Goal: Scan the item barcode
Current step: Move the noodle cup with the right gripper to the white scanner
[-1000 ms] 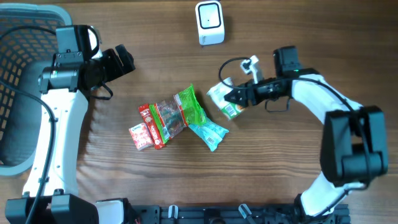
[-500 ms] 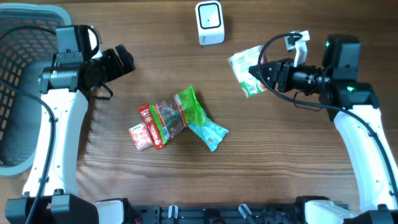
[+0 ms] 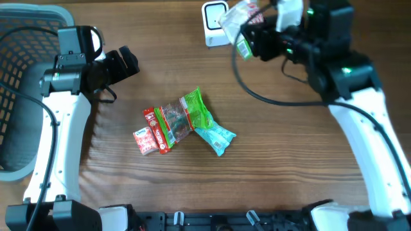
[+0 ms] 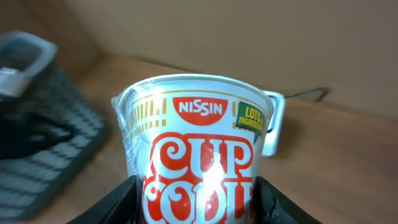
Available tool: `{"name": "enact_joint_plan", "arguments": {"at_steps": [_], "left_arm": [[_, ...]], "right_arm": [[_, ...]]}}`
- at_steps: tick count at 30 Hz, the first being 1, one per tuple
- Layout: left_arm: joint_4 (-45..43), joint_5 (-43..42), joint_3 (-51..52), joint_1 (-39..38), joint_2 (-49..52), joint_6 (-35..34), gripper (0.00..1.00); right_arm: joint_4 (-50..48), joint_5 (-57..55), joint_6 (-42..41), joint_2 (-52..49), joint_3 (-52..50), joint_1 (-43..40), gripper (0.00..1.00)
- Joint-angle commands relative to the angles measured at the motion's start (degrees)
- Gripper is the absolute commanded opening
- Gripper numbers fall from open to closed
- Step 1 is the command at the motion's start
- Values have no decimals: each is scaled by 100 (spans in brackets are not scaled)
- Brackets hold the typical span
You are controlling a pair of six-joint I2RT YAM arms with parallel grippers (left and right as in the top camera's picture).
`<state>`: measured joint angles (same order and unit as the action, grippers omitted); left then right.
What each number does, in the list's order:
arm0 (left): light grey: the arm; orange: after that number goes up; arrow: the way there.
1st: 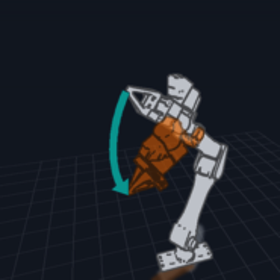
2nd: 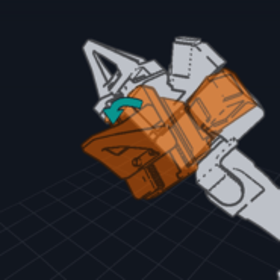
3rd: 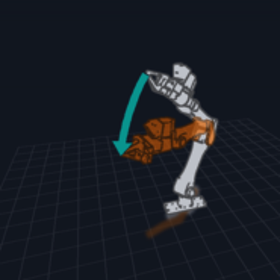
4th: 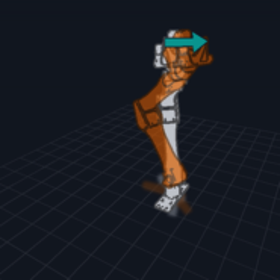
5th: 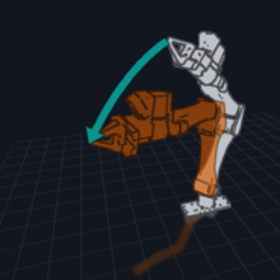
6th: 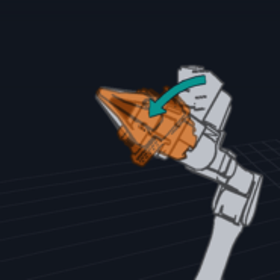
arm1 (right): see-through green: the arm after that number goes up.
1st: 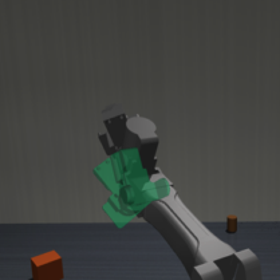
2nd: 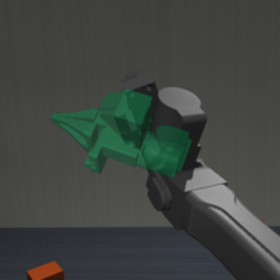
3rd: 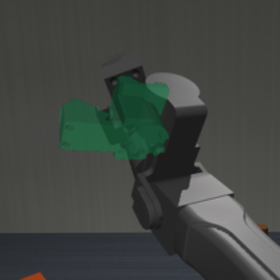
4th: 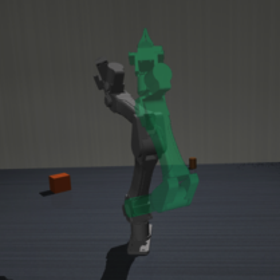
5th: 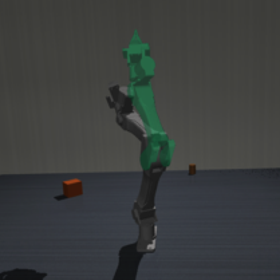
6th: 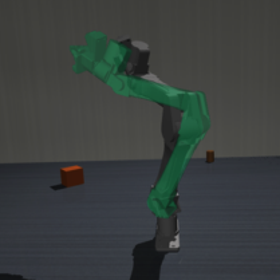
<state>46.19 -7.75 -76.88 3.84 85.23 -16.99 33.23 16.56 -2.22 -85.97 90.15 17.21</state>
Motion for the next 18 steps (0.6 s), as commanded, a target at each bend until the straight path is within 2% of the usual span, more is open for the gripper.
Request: {"name": "enact_joint_plan", "arguments": {"at_steps": [1, 3, 6, 10, 12, 13, 15, 18], "left_arm": [[-13, 15, -33, 42, -37, 72, 100], [-13, 15, -33, 42, -37, 72, 100], [-13, 15, -33, 42, -37, 72, 100], [-13, 15, -33, 42, -37, 72, 100], [-13, 15, -33, 42, -37, 72, 100], [-15, 15, -33, 42, -37, 72, 100], [-13, 15, -33, 42, -37, 72, 100], [-13, 15, -33, 42, -37, 72, 100]], "right_arm": [[-306, -1786, 1143, -575, 151, 505, 56], [-605, -2356, 1534, -929, 151, 807, 56], [-811, -2717, 1705, -1392, 151, 1102, 55], [-184, -2710, 979, -1563, 151, 1239, 57], [223, -2601, 789, -1462, 151, 1174, 68], [393, -2317, 798, -1421, 151, 1091, 84], [619, -1620, 887, -1390, 151, 892, 97], [1073, -553, 1128, -1392, 151, 188, 100]]}}
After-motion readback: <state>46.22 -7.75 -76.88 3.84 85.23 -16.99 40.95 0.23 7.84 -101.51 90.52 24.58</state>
